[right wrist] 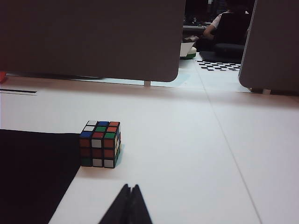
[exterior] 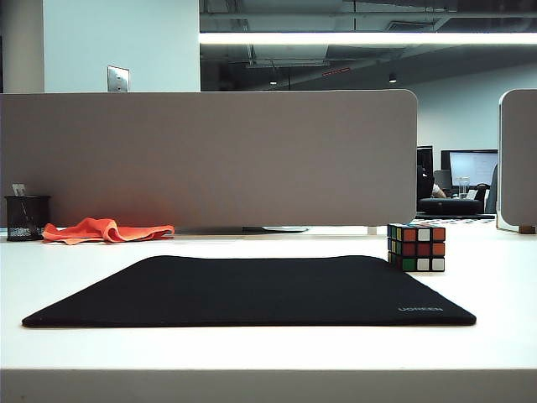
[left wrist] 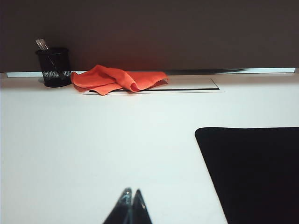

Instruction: Pick up the cube on the right side of the mouse pad, then place it in the center of the mouse pad.

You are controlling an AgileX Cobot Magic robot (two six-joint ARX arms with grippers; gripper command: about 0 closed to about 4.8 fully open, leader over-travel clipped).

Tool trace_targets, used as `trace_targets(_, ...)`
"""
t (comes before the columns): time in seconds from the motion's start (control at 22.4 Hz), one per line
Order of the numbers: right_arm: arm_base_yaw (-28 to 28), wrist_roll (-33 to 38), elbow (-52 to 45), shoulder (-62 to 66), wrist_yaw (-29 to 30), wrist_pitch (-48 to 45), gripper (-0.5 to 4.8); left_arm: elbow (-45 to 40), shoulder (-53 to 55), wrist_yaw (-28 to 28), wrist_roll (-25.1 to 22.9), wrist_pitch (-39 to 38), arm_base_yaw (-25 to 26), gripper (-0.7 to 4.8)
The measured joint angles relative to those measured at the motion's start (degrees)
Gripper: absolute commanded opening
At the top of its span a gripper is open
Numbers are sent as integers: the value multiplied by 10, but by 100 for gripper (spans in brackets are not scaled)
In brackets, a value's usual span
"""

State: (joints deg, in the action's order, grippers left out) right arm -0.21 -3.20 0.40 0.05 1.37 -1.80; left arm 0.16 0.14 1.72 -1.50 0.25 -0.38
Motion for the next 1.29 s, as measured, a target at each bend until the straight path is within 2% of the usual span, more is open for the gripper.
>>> trace_targets(0.4, 0, 15, 0, 0, 0, 0, -1, 0, 0, 1, 2, 13, 0, -5)
trace_targets(0.54, 0, 17, 0, 0, 0, 0, -1, 0, 0, 93, 12, 8, 0, -6)
trace_targets(0.58, 0, 25, 0, 0, 0, 0, -1, 1, 0, 137, 28, 1, 0, -6)
trace_targets(0.63, 0, 29, 0, 0, 0, 1, -1, 6, 0, 156, 41, -9, 0, -5)
trace_targets(0.85, 0, 44, 0, 0, 0, 13, -1, 44, 0, 189, 62, -75, 0, -6)
trace_targets(0.98, 0, 45, 0, 0, 0, 13, -2, 49, 0, 235, 71, -85, -4, -6)
trace_targets(1.07, 0, 45, 0, 0, 0, 13, -2, 57, 0, 242, 89, -98, -17, -6)
trace_targets(1.16, 0, 51, 0, 0, -6, 13, -3, 92, 15, 249, 90, -118, -40, -6)
trace_targets(1.29, 0, 89, 13, 0, -50, 43, -4, 136, 68, 251, 68, -139, -57, -6)
